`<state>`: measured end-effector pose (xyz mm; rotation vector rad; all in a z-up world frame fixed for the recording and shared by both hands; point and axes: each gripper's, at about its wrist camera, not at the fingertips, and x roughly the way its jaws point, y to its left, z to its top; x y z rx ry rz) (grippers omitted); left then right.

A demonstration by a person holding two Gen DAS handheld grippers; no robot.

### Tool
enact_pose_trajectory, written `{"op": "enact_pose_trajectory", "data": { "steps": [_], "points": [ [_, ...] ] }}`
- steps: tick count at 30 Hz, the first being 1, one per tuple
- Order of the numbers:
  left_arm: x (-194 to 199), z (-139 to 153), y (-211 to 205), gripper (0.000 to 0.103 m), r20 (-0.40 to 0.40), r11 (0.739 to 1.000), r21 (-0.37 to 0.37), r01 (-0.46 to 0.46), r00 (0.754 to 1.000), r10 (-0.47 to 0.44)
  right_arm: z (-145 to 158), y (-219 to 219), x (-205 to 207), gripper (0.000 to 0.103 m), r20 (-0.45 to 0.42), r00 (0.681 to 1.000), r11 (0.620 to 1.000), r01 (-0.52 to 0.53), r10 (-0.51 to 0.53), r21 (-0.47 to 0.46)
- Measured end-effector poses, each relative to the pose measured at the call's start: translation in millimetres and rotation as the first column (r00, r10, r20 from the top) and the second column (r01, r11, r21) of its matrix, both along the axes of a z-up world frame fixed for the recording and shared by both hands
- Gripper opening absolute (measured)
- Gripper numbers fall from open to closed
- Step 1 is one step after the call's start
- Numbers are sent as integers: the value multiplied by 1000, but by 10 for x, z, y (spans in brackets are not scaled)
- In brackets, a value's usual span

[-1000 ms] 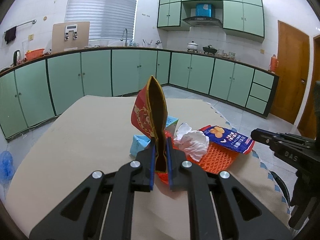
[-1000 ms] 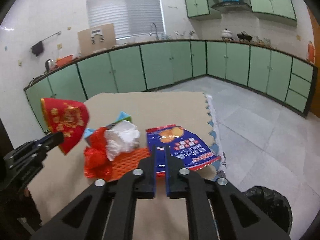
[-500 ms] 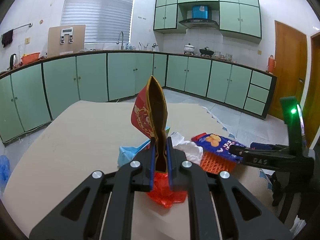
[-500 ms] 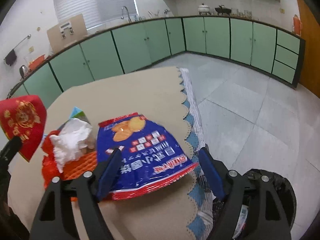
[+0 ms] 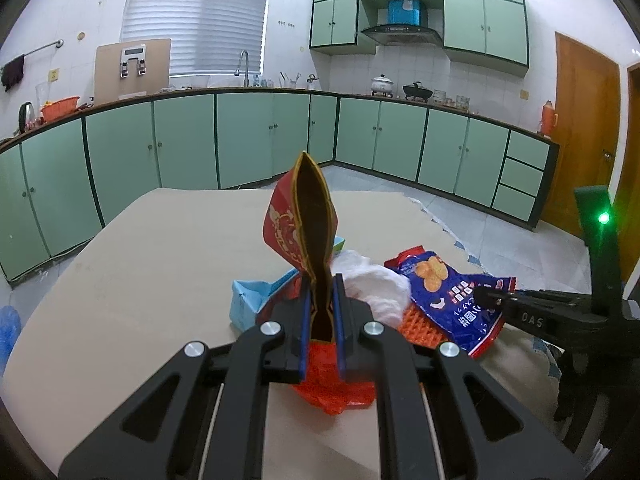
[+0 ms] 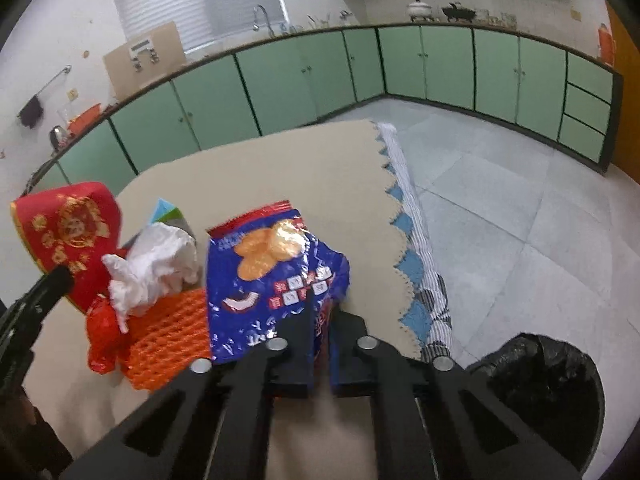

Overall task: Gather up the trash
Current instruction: 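Grasp the blue chip bag with the right tool while the left tool holds the red-gold bag, then carry both bags over the black bin and open both tools to drop them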

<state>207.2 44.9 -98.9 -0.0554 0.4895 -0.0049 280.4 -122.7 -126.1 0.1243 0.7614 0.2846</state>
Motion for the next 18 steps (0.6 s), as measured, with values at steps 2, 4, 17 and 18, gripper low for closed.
{"op": "enact_pose_trajectory", "data": {
  "steps": [2, 4, 17, 18],
  "points": [
    [-14, 11, -7, 9, 1, 1000, 1, 0, 1000, 0, 50, 1, -38, 3, 30, 1000, 1000, -8, 7, 6],
    [-9, 42, 2, 8, 4, 1000, 1, 0, 1000, 0, 126, -9, -88, 3, 64, 998, 1000, -14, 12, 26],
    [-135, 255, -118, 8, 60, 999, 6, 33, 998, -33, 741, -211, -483, 3, 250, 968, 993, -62, 35, 99],
    [-154, 284, -136, 9, 68, 999, 5, 38, 997, -38, 782, -233, -513, 3, 262, 964, 993, -62, 33, 103]
  ]
}}
